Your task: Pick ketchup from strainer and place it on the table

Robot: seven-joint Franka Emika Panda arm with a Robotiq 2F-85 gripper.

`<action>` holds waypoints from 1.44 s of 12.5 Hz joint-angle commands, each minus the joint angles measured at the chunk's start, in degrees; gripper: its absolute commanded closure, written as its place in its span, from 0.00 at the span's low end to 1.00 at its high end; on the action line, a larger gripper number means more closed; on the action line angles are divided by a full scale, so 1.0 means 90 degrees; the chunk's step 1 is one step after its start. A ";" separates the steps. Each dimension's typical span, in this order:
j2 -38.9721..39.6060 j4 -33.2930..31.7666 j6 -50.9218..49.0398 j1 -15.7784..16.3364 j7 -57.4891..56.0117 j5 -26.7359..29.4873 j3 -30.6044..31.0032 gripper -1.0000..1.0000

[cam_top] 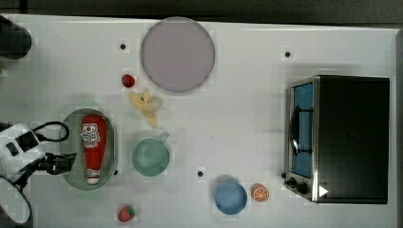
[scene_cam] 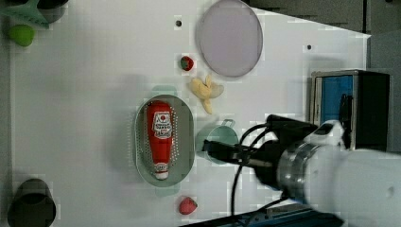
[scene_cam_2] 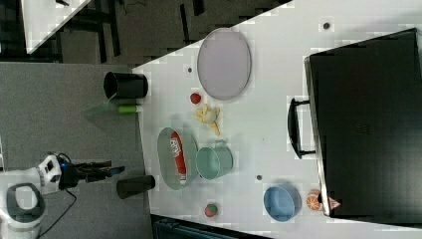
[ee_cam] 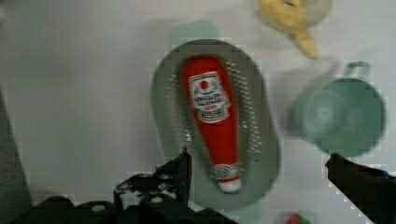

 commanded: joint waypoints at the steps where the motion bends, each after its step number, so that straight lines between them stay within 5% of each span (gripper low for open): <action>1: 0.0517 -0.0785 0.0925 -0.0082 0.0254 -0.0084 0.0212 0.00; 6: 0.1521 -0.1490 0.2767 -0.0076 0.0278 -0.1192 0.0231 0.00; 18: 0.3918 -0.1052 0.4176 0.0305 0.1547 -0.3238 -0.0552 0.00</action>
